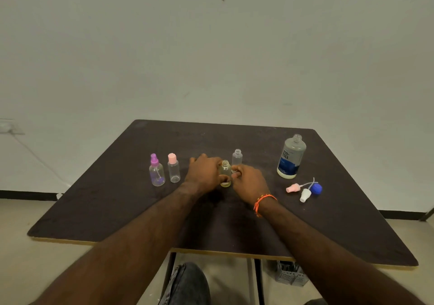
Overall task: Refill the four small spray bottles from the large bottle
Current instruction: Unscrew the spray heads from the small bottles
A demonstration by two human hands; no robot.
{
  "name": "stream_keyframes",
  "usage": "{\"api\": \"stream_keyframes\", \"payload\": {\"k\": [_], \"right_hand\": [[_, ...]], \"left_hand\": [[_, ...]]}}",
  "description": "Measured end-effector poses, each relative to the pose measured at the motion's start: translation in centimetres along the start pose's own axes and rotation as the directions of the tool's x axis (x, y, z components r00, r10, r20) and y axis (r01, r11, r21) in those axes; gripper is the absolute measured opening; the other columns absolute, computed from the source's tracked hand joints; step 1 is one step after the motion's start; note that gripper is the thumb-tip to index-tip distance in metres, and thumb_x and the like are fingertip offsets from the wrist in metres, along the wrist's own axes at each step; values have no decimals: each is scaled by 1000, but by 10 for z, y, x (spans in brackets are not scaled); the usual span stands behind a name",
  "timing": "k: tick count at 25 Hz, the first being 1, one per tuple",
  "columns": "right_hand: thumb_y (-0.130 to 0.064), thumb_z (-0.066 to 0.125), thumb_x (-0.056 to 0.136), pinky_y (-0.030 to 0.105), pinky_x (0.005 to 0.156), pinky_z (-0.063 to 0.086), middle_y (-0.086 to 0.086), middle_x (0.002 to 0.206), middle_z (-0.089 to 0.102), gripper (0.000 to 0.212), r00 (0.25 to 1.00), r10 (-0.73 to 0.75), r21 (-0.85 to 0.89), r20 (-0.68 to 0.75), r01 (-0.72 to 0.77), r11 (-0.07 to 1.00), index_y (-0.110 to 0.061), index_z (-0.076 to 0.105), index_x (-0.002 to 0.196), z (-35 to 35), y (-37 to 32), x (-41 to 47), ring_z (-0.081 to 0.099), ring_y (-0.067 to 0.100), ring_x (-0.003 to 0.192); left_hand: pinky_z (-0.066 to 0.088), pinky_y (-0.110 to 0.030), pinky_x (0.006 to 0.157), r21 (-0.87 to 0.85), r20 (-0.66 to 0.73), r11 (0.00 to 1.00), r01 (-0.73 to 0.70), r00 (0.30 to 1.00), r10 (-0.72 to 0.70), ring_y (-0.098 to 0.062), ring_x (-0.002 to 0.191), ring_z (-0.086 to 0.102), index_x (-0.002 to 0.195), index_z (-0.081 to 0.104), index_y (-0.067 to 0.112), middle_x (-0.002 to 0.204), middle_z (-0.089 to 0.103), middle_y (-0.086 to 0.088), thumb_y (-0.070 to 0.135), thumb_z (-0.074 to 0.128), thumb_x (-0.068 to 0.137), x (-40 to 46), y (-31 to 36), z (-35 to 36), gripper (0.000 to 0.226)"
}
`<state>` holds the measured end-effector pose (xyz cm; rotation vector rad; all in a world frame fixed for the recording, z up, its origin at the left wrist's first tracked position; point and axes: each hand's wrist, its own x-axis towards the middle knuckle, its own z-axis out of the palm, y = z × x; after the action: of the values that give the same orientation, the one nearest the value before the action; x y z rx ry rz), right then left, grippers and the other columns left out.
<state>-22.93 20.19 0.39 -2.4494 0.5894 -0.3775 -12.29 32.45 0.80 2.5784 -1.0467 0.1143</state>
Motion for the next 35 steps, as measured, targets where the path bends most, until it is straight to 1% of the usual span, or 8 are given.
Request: {"api": "stream_keyframes", "payload": {"k": [3, 11, 15, 17, 22, 26, 29, 35], "right_hand": [[-10, 50, 87, 33, 78, 50, 5, 101, 73, 27, 1000, 21, 119, 7, -22, 993, -18, 69, 104, 17, -7, 16, 66, 27, 97], [-8, 52, 79, 44, 78, 57, 1, 89, 70, 20, 999, 20, 212, -40, -11, 977, -17, 65, 90, 31, -5, 35, 65, 25, 85], [-11, 61, 85, 35, 85, 55, -8, 92, 68, 21, 988, 62, 225, -143, -28, 974, -19, 69, 103, 21, -6, 20, 66, 17, 93], [-16, 61, 84, 34, 82, 53, -12, 95, 67, 23, 978, 13, 167, -209, 23, 986, -25, 67, 104, 15, -10, 11, 65, 15, 94], [-17, 53, 83, 34, 77, 53, -13, 97, 66, 26, 982, -108, 64, -155, 119, 991, -28, 63, 105, 13, -39, -8, 64, 15, 91], [-15, 55, 84, 37, 82, 56, -12, 102, 66, 32, 987, -154, 57, -32, 156, 986, -26, 62, 113, 38, -64, -10, 65, 13, 96], [-18, 59, 83, 39, 87, 54, -6, 112, 67, 39, 986, -164, 49, 16, 163, 985, -23, 59, 122, 61, -81, 0, 64, 19, 106], [-23, 69, 83, 45, 95, 51, 1, 126, 67, 54, 985, -171, 60, 7, 171, 983, -17, 52, 135, 83, -91, 17, 60, 27, 117]], "left_hand": [[37, -48, 103, 62, 14, 997, 53, 998, -54, -24, 119, 55, 113, 68, 25, 113, 71, 0, 49, 71, 90, 22, -3, -1, 33], [34, -48, 102, 101, 32, 992, 74, 996, -77, -25, 121, 55, 115, 67, 26, 114, 71, -1, 53, 70, 90, 52, -9, 6, 37], [29, -55, 112, 167, 120, 984, 55, 990, -76, -31, 142, 41, 157, 33, 21, 148, 55, -7, 68, 75, 79, 47, -8, -11, 101], [26, -55, 114, 206, 132, 978, 8, 991, -36, -31, 147, 33, 162, 23, 20, 157, 46, -7, 69, 73, 79, 40, -14, -33, 108], [24, -51, 109, 240, 44, 970, 30, 998, -41, -23, 147, 32, 149, 49, 32, 151, 53, 2, 76, 64, 82, 16, -62, -94, 81], [26, -48, 99, 330, 161, 942, 66, 979, -125, -21, 136, 43, 136, 58, 35, 132, 64, 8, 83, 66, 71, 2, -99, -107, 81], [27, -45, 94, 392, 211, 920, -12, 974, -77, -17, 117, 57, 118, 64, 36, 110, 68, 14, 73, 70, 75, -2, -109, -105, 57], [21, -43, 91, 335, 187, 932, -137, 979, 77, -10, 102, 59, 92, 63, 39, 93, 65, 18, 50, 68, 90, 7, -107, -104, 12]]}}
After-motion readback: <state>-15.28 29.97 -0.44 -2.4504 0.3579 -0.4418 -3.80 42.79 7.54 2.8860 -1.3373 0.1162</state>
